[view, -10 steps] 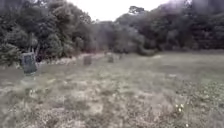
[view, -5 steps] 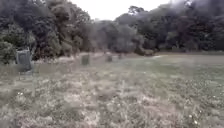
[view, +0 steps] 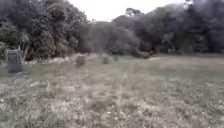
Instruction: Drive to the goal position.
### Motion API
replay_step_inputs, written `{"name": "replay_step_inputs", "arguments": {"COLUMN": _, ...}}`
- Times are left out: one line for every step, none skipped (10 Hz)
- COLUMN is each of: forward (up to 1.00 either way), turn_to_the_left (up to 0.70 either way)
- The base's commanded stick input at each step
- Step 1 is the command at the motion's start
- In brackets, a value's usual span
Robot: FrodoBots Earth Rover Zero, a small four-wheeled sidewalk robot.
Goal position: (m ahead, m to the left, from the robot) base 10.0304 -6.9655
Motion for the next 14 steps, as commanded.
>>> {"name": "replay_step_inputs", "arguments": {"forward": 0.5, "turn_to_the_left": -0.01}}
{"name": "replay_step_inputs", "arguments": {"forward": 0.5, "turn_to_the_left": 0.0}}
{"name": "replay_step_inputs", "arguments": {"forward": 0.5, "turn_to_the_left": 0.0}}
{"name": "replay_step_inputs", "arguments": {"forward": 0.5, "turn_to_the_left": -0.18}}
{"name": "replay_step_inputs", "arguments": {"forward": 0.5, "turn_to_the_left": -0.1}}
{"name": "replay_step_inputs", "arguments": {"forward": 0.5, "turn_to_the_left": 0.0}}
{"name": "replay_step_inputs", "arguments": {"forward": 0.5, "turn_to_the_left": 0.0}}
{"name": "replay_step_inputs", "arguments": {"forward": 0.5, "turn_to_the_left": 0.0}}
{"name": "replay_step_inputs", "arguments": {"forward": 0.5, "turn_to_the_left": -0.18}}
{"name": "replay_step_inputs", "arguments": {"forward": 0.5, "turn_to_the_left": -0.24}}
{"name": "replay_step_inputs", "arguments": {"forward": 0.5, "turn_to_the_left": -0.07}}
{"name": "replay_step_inputs", "arguments": {"forward": 0.5, "turn_to_the_left": -0.03}}
{"name": "replay_step_inputs", "arguments": {"forward": 0.5, "turn_to_the_left": 0.0}}
{"name": "replay_step_inputs", "arguments": {"forward": 0.5, "turn_to_the_left": -0.05}}
